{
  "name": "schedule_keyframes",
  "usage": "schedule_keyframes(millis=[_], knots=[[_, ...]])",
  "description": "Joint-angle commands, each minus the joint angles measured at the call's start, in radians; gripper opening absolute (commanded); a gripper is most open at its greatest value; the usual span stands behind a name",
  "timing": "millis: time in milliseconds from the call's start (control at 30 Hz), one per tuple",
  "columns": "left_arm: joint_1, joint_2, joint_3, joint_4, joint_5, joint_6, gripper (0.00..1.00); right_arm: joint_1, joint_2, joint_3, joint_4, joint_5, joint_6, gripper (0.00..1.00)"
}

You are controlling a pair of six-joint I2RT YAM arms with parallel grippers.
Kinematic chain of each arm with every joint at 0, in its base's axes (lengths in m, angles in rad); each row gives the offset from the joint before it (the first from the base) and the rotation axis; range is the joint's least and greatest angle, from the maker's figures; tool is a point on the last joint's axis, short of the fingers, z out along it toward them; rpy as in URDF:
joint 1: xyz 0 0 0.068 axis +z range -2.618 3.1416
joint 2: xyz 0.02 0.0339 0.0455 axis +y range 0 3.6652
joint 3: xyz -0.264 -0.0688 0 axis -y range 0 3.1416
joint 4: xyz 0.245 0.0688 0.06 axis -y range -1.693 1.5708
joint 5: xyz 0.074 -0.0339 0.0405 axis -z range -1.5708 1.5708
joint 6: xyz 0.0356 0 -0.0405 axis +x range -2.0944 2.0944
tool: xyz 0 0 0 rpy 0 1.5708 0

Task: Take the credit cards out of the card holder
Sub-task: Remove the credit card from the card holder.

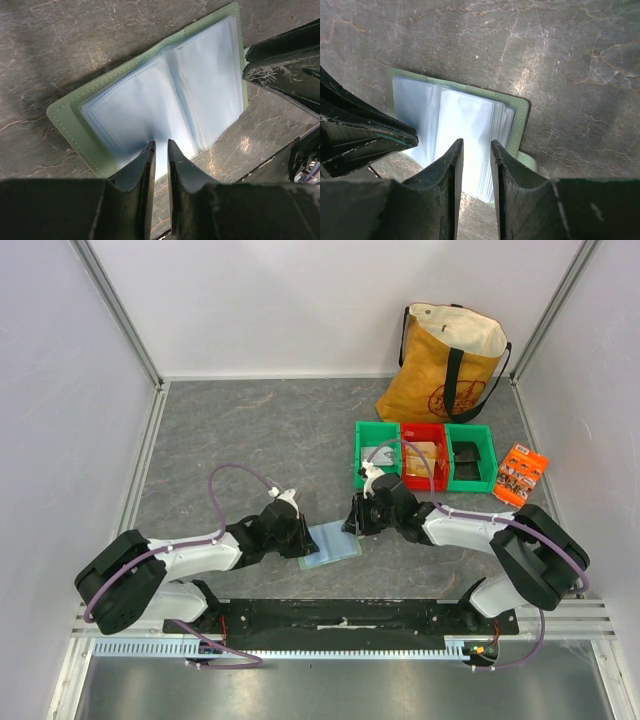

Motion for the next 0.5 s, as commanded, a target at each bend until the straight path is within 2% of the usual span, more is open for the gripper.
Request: schedule_keyframes(millis=[0, 467], knots=[[-0.012, 0.013, -0.042, -0.045, -0.027, -0.017, 0.22, 0.004, -0.036, 0.062, -0.017, 0.032, -0.042, 0.36], [-0.022, -0.016, -0.047, -0.090, -0.055, -0.013, 0.21, 0.016, 0.068, 0.068, 0.006, 0.000, -0.034, 0.35]])
